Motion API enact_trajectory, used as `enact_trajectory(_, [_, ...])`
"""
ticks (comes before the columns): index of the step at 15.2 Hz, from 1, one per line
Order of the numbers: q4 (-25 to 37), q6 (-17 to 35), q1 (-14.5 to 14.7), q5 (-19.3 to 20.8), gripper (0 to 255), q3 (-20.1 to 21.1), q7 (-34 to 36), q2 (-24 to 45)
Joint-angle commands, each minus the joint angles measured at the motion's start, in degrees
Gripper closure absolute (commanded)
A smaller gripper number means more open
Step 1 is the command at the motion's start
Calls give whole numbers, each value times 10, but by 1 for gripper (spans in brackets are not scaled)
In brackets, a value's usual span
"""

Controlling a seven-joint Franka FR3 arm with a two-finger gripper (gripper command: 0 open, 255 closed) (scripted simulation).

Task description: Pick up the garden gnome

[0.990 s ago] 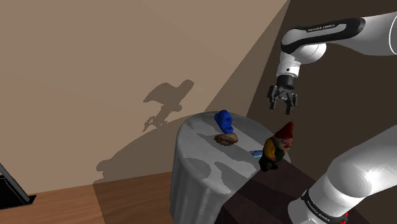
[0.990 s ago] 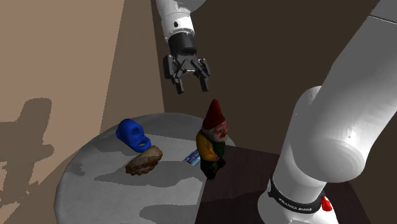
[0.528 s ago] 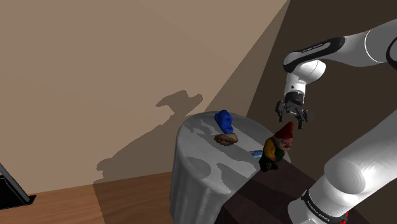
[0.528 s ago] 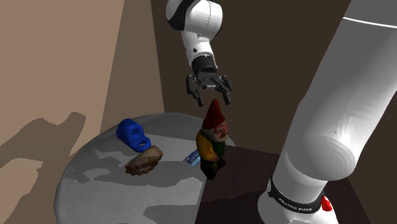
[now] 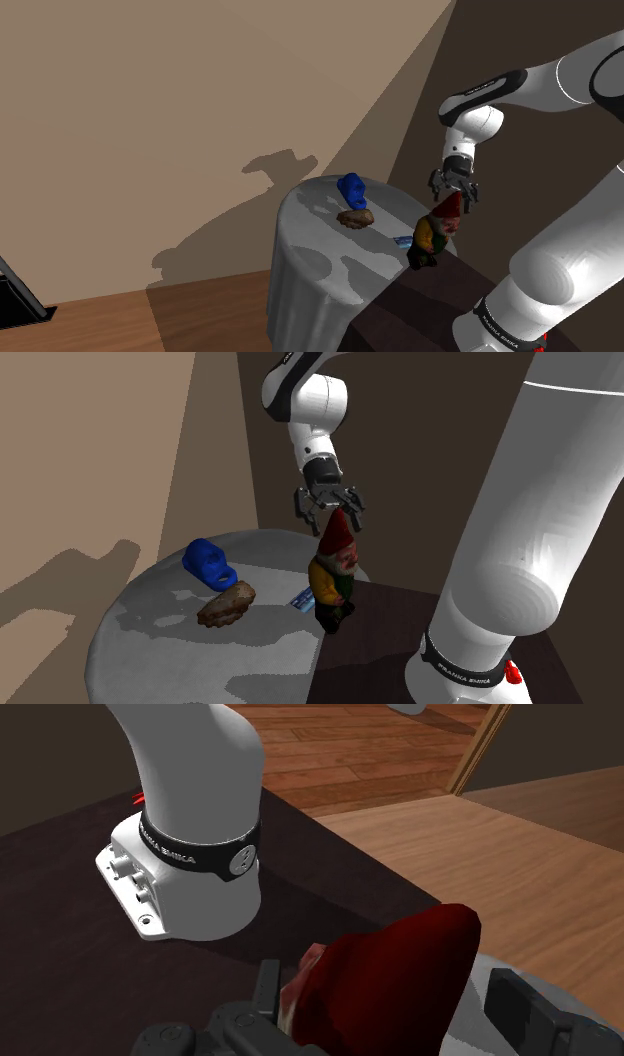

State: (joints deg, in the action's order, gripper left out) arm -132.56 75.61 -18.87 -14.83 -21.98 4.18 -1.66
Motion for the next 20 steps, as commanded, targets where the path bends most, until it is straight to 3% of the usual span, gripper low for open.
enact_trajectory(1, [-1,2,0,0,255,0,-1,1])
enact_trajectory(10, [-1,3,0,0,255,0,-1,2])
enact_trajectory(20, [34,-68,0,2,255,1,31,-43])
